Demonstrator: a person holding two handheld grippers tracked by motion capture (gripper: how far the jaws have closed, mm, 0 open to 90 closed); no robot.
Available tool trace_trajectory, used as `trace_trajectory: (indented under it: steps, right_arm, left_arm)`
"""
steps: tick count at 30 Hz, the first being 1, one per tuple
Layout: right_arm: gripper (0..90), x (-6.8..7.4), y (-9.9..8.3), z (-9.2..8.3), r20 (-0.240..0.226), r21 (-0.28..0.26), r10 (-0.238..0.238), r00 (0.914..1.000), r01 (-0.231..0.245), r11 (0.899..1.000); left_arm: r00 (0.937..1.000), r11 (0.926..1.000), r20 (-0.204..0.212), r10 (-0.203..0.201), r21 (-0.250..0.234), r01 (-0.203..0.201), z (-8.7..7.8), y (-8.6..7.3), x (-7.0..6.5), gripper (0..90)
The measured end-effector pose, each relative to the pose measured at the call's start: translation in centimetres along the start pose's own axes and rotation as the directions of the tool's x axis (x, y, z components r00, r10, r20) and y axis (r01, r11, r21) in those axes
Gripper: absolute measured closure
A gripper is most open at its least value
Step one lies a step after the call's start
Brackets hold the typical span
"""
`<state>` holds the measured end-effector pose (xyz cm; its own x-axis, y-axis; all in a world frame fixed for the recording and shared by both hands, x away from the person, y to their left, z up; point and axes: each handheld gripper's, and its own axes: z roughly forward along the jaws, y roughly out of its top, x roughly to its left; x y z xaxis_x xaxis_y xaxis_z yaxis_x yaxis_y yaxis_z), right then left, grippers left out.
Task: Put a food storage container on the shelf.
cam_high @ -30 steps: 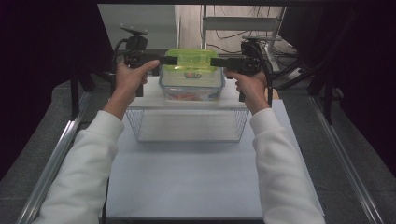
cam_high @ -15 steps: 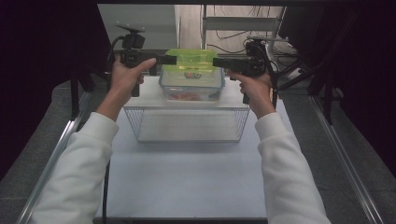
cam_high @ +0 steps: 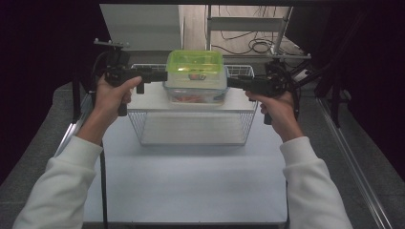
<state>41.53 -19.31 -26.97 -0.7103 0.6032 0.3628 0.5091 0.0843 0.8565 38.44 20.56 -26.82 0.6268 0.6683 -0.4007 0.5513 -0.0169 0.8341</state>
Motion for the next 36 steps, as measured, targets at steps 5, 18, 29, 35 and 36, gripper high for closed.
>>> trace_trajectory:
  steps: [5, 18, 29, 35, 36]
  right_arm:
    - [35.2, 0.4, -2.5, -1.5, -0.015, 0.007, -0.031, 0.9994, 0.031, 1.000]
    - [34.3, 0.4, -11.3, -3.5, -0.041, 0.064, -0.051, 0.9978, 0.054, 0.997]
    - [33.9, -0.9, -18.0, -2.6, -0.001, 0.171, -0.028, 0.9996, 0.028, 0.985]
    - [33.9, -1.2, -20.4, -2.0, -0.005, 0.200, -0.008, 1.0000, 0.009, 0.980]
    - [33.8, -1.2, -20.5, -2.0, -0.004, 0.203, -0.011, 0.9999, 0.012, 0.979]
  left_arm:
    - [0.9987, 0.9993, 0.035, 0.038, 0.002, -0.038, -1.2, -2.8, -0.8, 14.5]
    - [0.9936, 0.9938, 0.058, 0.096, 0.050, -0.099, -2.4, -12.6, -1.6, 15.0]
    - [0.9964, 0.9890, 0.058, 0.061, 0.132, -0.068, -0.7, -19.5, -0.3, 15.8]
    - [0.9954, 0.9790, 0.064, 0.071, 0.187, -0.082, 0.4, -21.3, -0.3, 15.8]
    - [0.9957, 0.9790, 0.061, 0.070, 0.187, -0.080, 0.5, -21.4, -0.3, 15.8]
